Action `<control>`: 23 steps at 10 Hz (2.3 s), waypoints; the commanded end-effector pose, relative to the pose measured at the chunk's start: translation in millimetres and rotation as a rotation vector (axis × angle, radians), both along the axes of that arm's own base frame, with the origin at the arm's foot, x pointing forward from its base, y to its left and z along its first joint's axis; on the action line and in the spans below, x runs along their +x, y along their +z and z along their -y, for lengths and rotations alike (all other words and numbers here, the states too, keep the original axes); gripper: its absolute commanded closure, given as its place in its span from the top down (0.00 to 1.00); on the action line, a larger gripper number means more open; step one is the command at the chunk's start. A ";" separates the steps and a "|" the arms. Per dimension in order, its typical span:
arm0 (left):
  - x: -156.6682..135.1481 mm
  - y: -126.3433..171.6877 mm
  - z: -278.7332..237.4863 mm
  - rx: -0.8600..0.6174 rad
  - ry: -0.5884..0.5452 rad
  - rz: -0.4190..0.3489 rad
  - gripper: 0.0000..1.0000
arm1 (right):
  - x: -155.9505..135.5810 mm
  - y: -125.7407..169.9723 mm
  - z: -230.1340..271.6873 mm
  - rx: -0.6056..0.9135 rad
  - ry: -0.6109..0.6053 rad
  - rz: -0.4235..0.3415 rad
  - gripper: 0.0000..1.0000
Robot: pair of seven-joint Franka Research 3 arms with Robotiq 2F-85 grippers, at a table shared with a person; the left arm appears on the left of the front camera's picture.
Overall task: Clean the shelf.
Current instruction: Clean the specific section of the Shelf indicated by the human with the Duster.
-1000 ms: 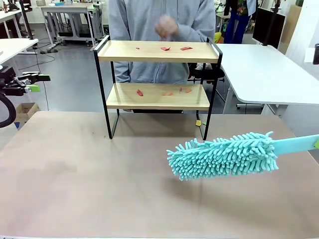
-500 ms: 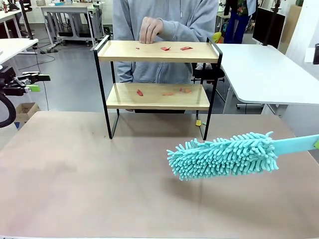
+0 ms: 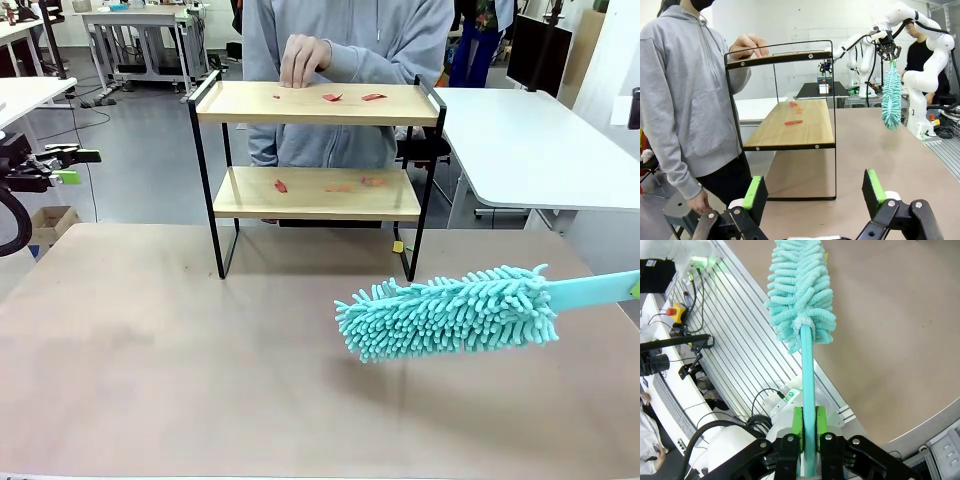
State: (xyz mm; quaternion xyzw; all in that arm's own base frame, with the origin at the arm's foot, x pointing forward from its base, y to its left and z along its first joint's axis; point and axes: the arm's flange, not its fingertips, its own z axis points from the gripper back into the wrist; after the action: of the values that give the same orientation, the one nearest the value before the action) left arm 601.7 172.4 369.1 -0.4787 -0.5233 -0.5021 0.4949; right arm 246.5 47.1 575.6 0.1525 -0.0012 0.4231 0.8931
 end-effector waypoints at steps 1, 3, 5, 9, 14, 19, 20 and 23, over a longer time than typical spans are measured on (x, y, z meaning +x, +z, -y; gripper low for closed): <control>-0.6 1.8 0.5 0.007 -0.006 0.011 1.00 | 1.9 4.0 -0.8 -0.012 -0.008 0.006 0.13; -0.6 1.8 0.5 0.007 -0.006 0.011 1.00 | 1.9 4.0 -0.8 -0.012 -0.008 0.006 0.13; -0.6 1.8 0.5 0.007 -0.006 0.011 1.00 | 0.0 0.0 0.0 0.000 0.000 0.000 0.13; -0.6 1.8 0.5 0.007 -0.006 0.011 1.00 | -36.8 102.0 -32.5 0.105 -0.168 0.041 0.13; -0.6 1.8 0.5 0.007 -0.006 0.011 1.00 | -51.7 203.5 -156.1 0.332 -0.417 0.214 0.13; -0.6 1.8 0.5 0.007 -0.006 0.011 1.00 | -2.7 186.1 -276.5 0.503 -0.618 0.393 0.13; -0.6 1.8 0.5 0.007 -0.006 0.011 1.00 | 7.8 178.7 -290.7 0.527 -0.648 0.421 0.13; -0.6 1.8 0.5 0.007 -0.006 0.011 1.00 | -1.3 184.3 -283.3 0.513 -0.599 0.392 0.13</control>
State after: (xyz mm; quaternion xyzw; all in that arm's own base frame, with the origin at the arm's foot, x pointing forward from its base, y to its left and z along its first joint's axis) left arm 601.6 172.5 368.9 -0.4788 -0.5233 -0.5019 0.4950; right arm 258.5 342.9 749.0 0.2739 -0.3258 0.1491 0.8925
